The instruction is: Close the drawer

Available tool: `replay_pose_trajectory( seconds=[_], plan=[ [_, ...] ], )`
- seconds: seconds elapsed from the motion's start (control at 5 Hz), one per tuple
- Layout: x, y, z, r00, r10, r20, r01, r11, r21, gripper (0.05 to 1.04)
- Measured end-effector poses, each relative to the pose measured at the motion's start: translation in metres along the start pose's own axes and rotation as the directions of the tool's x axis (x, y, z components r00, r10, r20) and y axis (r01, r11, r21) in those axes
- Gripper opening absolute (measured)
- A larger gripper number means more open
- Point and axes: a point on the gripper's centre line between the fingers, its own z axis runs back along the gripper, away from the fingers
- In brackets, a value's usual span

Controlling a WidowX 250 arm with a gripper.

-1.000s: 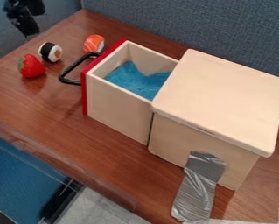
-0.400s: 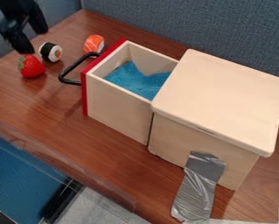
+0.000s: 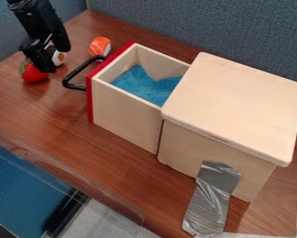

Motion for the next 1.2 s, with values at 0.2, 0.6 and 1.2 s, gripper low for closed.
replay_pose_trajectory(
  seconds=[0.2,0.6,1.2],
  plan=[
    [0.004,0.004,-0.003,1.000,0.002,-0.018,-0.002,1.000,0.008,1.001],
    [0.001,0.005,-0.018,0.999,0.009,-0.042,-0.008,1.000,0.007,1.001],
    [0.010,-0.006,-0.034,0.999,-0.002,-0.050,0.002,1.000,-0.011,1.001]
  ],
)
